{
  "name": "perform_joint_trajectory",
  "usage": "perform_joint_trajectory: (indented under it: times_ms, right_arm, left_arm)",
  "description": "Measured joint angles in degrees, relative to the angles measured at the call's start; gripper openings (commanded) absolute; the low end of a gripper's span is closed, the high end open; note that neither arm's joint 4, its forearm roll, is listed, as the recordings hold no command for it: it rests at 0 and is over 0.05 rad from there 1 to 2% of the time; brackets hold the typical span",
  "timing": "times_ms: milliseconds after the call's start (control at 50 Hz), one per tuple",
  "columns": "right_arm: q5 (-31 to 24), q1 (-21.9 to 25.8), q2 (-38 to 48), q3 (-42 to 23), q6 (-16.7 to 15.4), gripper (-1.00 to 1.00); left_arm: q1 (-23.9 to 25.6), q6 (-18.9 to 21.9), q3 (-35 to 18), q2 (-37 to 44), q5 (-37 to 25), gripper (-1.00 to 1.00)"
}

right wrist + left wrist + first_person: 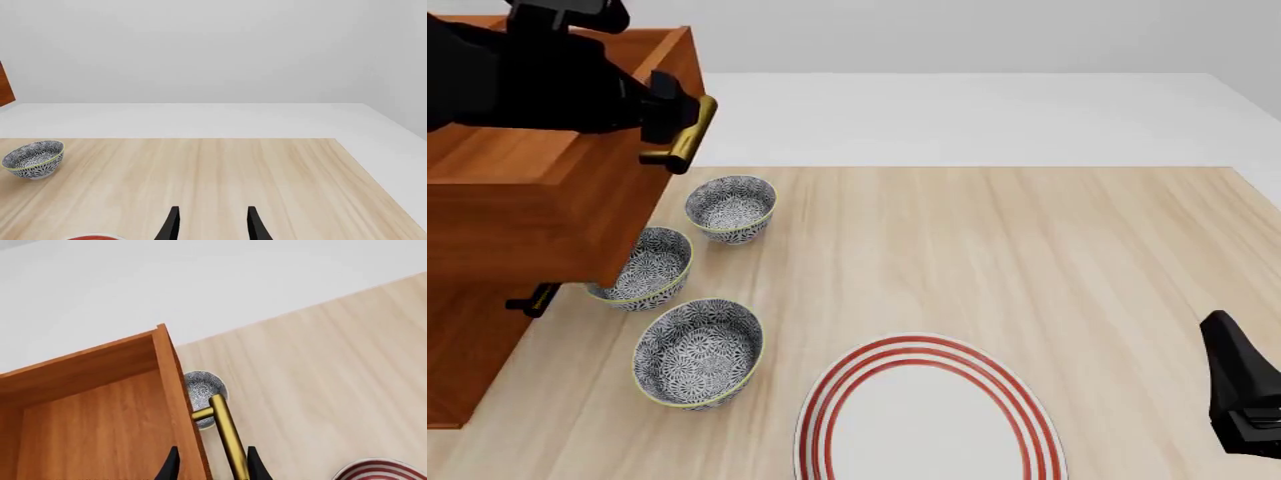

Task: Open the top drawer of the cabinet.

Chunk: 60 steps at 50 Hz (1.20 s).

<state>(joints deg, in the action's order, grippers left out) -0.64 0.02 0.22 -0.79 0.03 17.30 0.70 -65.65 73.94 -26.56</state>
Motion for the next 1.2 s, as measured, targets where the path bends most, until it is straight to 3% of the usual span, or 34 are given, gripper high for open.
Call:
perform_joint_trajectory:
  times_ms: [720, 1200]
  right_arm:
    - [0.00, 0.00, 0.00, 0.00, 0.00, 1.00]
    - [0.00, 0.00, 0.00, 0.00, 0.00, 1.00]
  left_arm:
    - [0.49, -1.01, -2.80, -1.10, -6.83, 1.00]
    - [2.58, 2.09, -9.36, -4.12, -9.91, 1.00]
